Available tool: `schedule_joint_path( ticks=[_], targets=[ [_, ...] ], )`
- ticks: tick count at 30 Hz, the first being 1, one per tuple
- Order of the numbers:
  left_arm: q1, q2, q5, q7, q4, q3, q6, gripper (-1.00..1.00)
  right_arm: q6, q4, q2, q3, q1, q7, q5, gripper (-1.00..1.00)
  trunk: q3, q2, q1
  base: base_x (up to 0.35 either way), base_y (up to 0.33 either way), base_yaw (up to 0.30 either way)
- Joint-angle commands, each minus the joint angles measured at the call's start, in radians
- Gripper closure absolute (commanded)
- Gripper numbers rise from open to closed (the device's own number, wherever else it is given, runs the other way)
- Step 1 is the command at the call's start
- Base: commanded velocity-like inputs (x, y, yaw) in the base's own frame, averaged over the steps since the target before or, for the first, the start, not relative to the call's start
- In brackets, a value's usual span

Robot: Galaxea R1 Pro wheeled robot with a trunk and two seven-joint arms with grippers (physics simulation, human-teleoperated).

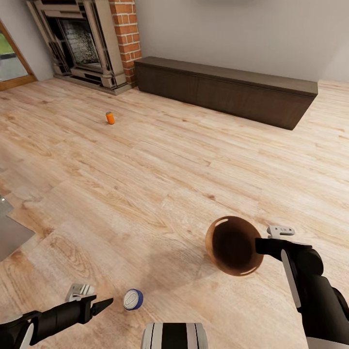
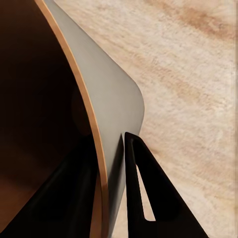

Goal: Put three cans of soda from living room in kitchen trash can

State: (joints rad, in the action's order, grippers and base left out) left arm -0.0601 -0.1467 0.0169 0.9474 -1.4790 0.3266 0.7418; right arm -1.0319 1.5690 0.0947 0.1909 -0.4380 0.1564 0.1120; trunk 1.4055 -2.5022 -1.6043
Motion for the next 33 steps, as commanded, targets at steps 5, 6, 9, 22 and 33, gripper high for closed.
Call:
schedule_joint_path(
  ticks=[5,6,9,22,33],
  targets=[
    [0.000,0.000,-0.029,0.028,0.002,0.002,-0.002,-1.00,0.000,0.000,0.001,0.000,-0.001,0.016,0.003,1.00,0.000,0.000,0.000,0.000,0.000,0.000],
    [0.000,-0.001,-0.034,0.034,0.002,0.001,-0.002,-1.00,0.000,0.000,0.002,0.000,-0.001,0.017,0.003,1.00,0.000,0.000,0.000,0.000,0.000,0.000],
    [0.000,0.000,-0.043,0.051,0.003,0.000,-0.001,-1.00,0.000,0.000,0.002,0.001,0.000,0.017,0.006,1.00,0.000,0.000,0.000,0.000,0.000,0.000],
    [0.000,0.003,-0.038,0.064,0.003,0.000,0.005,-1.00,0.000,0.000,0.002,0.001,0.000,0.017,-0.032,1.00,0.000,0.000,0.000,0.000,0.000,0.000],
    [-0.001,0.176,0.021,-0.442,-0.007,-0.039,0.082,-1.00,0.000,0.000,0.002,0.001,0.000,0.017,-0.032,1.00,0.000,0.000,0.000,0.000,0.000,0.000]
  ],
)
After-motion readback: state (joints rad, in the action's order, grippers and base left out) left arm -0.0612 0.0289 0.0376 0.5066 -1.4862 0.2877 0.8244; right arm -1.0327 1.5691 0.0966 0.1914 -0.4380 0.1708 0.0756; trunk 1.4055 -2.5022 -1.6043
